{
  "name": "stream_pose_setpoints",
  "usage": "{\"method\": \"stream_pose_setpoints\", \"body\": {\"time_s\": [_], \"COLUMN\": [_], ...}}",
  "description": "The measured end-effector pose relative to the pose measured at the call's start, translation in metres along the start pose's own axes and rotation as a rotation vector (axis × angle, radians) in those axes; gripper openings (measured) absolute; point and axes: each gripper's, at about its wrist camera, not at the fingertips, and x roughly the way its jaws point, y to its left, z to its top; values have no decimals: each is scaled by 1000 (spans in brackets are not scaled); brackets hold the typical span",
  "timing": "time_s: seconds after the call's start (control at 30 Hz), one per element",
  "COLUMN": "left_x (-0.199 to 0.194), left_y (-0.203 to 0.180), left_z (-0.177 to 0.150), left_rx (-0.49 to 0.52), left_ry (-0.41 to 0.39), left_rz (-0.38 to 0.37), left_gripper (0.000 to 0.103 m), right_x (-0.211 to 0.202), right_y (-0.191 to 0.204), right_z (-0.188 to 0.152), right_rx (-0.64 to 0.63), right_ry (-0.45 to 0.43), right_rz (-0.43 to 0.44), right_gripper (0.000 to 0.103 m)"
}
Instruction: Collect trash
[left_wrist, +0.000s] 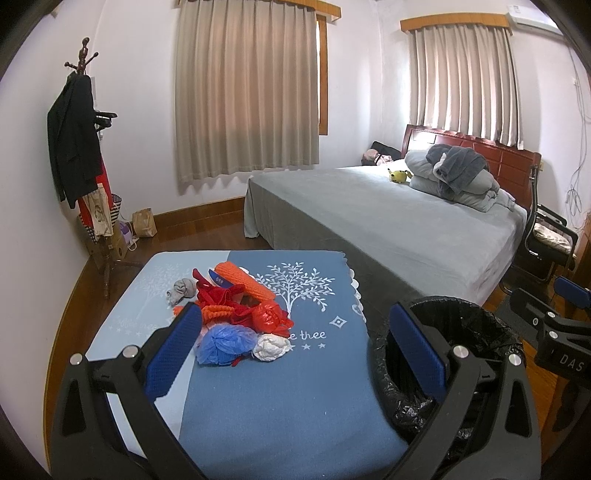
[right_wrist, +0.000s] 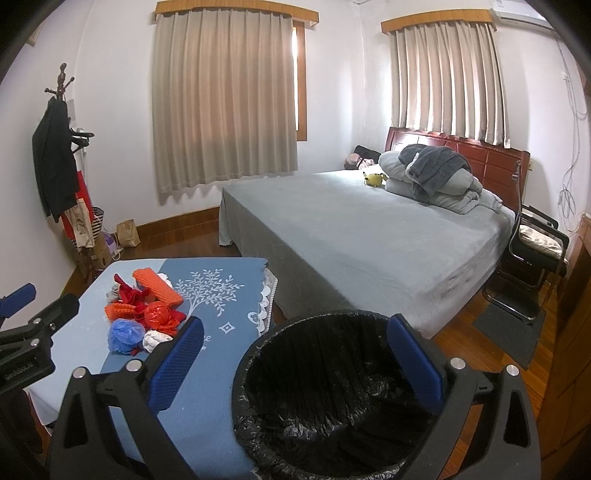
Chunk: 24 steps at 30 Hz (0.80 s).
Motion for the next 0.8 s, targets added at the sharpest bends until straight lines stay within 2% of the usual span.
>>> {"method": "stream_pose_setpoints", "body": {"time_s": [0.8], "left_x": [9], "left_y": [3], "left_z": [-13], "left_rx": [-25], "left_ry": [18], "left_rz": [3], "left_gripper": [98], "right_x": [9], "right_y": [9], "right_z": [-3], "right_rx": [-18], "right_ry": [18], "right_rz": [18], "right_gripper": [97]}}
